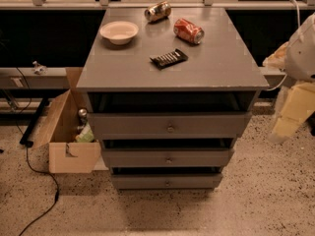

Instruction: Open middle drawer

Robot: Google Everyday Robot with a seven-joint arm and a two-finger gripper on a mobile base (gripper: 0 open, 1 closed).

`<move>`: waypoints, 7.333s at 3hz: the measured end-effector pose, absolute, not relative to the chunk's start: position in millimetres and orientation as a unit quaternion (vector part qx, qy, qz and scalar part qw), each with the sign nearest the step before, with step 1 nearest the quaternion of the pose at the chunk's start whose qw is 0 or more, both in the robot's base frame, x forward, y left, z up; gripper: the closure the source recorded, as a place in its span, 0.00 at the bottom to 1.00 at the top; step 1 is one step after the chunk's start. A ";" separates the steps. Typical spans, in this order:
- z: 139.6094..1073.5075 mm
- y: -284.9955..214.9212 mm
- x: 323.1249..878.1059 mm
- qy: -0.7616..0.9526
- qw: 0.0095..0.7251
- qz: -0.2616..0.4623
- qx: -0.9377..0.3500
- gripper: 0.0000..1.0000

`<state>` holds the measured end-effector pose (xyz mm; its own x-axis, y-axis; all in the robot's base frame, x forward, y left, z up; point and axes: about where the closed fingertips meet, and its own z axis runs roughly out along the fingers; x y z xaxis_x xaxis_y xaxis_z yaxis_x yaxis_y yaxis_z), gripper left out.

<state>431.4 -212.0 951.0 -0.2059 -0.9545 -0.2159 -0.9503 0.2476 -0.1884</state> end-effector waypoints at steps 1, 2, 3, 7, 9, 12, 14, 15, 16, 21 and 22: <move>887.0 -183.6 415.5 0.770 0.160 0.045 -0.617 0.00; 817.2 -160.9 405.8 0.771 0.166 0.088 -0.609 0.00; 740.6 -130.1 401.1 0.773 0.187 0.150 -0.588 0.00; 640.6 -162.2 444.7 0.791 0.199 0.137 -0.562 0.00; 544.0 -176.6 510.1 0.768 0.274 0.167 -0.555 0.00; 494.3 -166.5 561.3 0.710 0.271 0.148 -0.633 0.00; 447.4 -164.0 609.2 0.675 0.260 0.110 -0.681 0.00; 426.2 -172.8 626.9 0.677 0.251 0.111 -0.683 0.02; 426.2 -172.7 626.0 0.677 0.251 0.111 -0.683 0.26; 443.4 -197.3 604.2 0.689 0.272 0.127 -0.660 0.73; 443.4 -197.3 604.3 0.689 0.272 0.127 -0.660 0.50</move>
Offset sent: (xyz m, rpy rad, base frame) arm -0.0397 0.0775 -0.2345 0.2696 0.1633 0.0241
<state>604.3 -197.3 443.4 0.0198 -0.8403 -0.5418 -0.9782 0.0959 -0.1844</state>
